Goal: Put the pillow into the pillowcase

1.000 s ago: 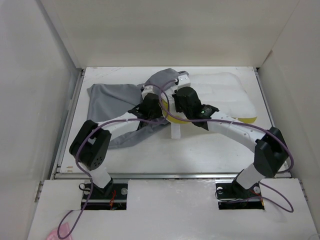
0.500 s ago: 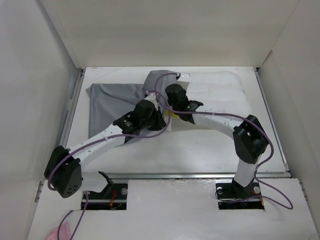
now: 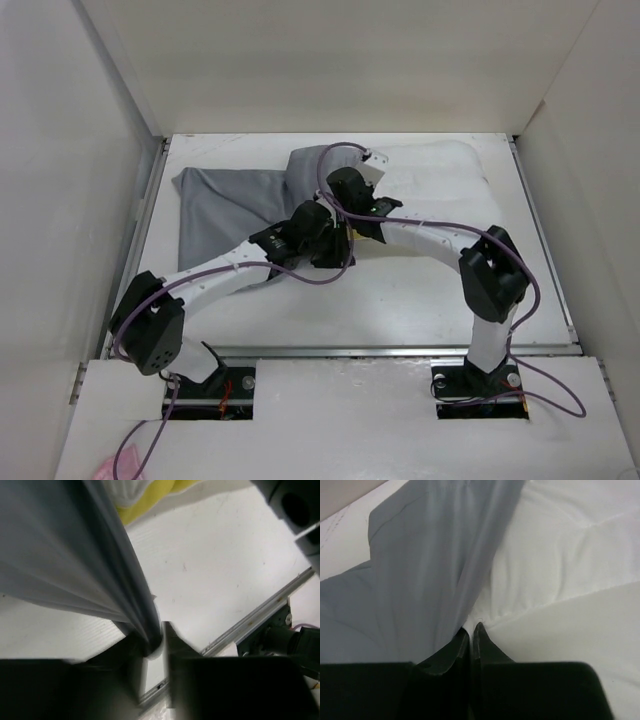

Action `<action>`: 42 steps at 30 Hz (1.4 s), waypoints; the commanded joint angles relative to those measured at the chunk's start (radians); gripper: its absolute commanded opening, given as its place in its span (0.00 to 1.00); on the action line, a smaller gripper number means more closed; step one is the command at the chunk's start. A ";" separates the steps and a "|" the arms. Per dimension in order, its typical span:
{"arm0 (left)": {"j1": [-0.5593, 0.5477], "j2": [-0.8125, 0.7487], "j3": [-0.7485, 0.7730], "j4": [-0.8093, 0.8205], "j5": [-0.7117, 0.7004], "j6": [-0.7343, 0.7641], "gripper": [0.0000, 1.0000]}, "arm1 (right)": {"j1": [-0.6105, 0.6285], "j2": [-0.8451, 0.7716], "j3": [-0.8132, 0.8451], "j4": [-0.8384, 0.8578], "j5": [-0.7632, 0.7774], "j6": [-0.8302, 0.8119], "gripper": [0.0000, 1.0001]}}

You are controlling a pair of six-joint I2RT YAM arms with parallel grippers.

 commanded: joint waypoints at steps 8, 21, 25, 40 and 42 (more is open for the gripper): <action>-0.031 -0.086 0.163 -0.202 -0.074 0.068 1.00 | -0.021 -0.282 -0.170 0.065 -0.157 -0.169 0.85; 0.126 0.323 0.684 -0.381 -0.384 0.186 0.95 | -0.398 -0.338 -0.250 0.028 -0.503 -0.534 0.93; 0.136 0.538 0.930 -0.526 -0.450 0.241 0.93 | -0.435 -0.206 -0.223 0.028 -0.574 -0.614 0.94; 0.167 0.696 1.069 -0.540 -0.395 0.247 0.00 | -0.435 0.005 -0.183 0.094 -0.669 -0.600 0.00; 0.152 0.682 1.105 -0.527 -0.348 0.260 0.00 | -0.435 -0.092 -0.265 0.214 -0.781 -0.570 0.00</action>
